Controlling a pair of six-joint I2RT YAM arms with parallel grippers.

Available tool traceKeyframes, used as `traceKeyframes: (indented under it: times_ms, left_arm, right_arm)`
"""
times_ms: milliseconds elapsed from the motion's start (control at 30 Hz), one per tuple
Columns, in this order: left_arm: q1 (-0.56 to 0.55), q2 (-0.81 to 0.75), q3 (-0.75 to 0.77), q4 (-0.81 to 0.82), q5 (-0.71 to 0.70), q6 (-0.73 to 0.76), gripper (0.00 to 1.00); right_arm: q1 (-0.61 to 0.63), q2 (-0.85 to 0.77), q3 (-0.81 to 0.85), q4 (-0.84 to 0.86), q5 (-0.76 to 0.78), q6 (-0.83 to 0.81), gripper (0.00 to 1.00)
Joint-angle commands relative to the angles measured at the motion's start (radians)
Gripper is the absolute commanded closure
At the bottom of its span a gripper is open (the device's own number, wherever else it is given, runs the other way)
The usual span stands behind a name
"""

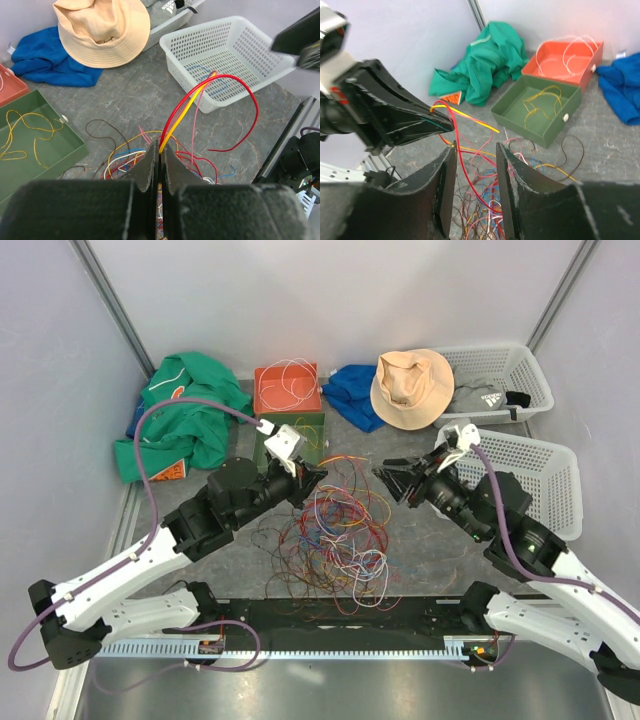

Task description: Untangle the cables

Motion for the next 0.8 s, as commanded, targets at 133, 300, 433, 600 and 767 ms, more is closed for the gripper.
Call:
traceKeyframes:
  times_ms: [133,300,433,600,767]
  left_arm:
    - [0.002,0.003,-0.011,0.017,0.059,-0.039,0.98]
    - [0.000,0.029,0.002,0.010,0.048,-0.042,0.98]
    - [0.000,0.054,0.014,0.002,0.051,-0.043,0.98]
    - [0.000,0.065,0.018,0.000,0.079,-0.051,0.98]
    - [0.002,0.065,0.020,0.002,0.094,-0.055,0.98]
  right_arm:
    - [0.002,0.017,-0.001,0.146,-0.112,0.048,0.58]
    - [0.002,0.023,-0.017,0.225,-0.222,0.111,0.58]
    - [0.002,0.055,-0.016,0.198,-0.217,0.096,0.49]
    - [0.002,0.099,-0.014,0.115,-0.120,0.034,0.32]
    - [0.002,0.153,-0.008,0.086,-0.098,0.000,0.36]
